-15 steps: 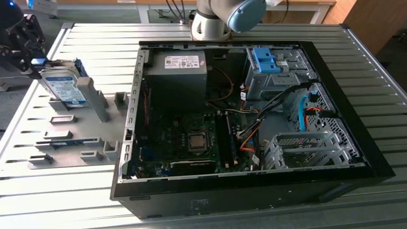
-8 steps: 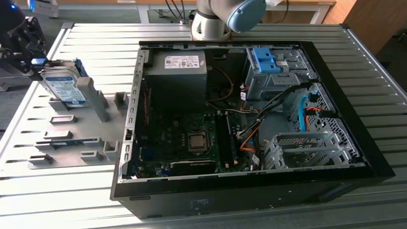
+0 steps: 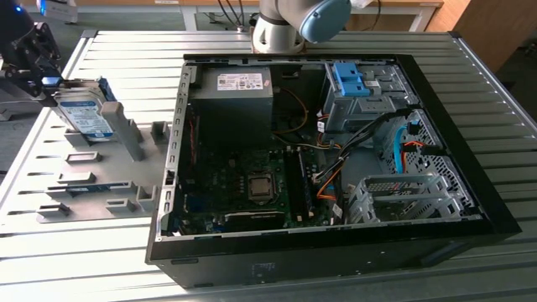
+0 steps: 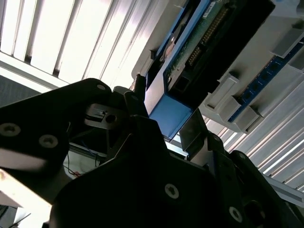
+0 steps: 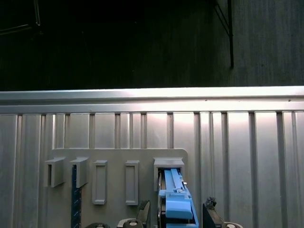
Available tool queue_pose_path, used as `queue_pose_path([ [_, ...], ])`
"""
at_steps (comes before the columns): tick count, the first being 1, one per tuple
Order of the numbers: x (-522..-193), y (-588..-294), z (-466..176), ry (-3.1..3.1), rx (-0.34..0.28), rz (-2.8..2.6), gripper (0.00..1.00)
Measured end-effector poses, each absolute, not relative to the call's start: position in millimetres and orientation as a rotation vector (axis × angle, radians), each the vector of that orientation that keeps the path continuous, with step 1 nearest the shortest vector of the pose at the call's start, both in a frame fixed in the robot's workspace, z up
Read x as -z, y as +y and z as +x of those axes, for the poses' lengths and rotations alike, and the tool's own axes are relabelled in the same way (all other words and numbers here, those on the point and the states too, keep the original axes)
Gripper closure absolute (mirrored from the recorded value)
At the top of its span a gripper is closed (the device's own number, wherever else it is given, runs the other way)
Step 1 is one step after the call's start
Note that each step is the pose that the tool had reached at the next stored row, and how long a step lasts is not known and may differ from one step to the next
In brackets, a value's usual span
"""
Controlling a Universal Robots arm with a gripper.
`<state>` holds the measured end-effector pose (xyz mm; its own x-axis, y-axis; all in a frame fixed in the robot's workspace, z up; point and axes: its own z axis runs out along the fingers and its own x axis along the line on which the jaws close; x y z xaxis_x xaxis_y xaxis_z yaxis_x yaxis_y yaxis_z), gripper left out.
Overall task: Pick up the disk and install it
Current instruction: 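Pick up the disk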
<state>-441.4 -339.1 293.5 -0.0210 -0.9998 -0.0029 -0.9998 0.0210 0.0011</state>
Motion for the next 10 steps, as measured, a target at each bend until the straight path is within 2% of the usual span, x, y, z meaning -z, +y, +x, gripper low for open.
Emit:
queue_pose_path([
  [10, -293.4, -339.1, -441.4, 2.243, -0.004, -2.197, 0.45],
])
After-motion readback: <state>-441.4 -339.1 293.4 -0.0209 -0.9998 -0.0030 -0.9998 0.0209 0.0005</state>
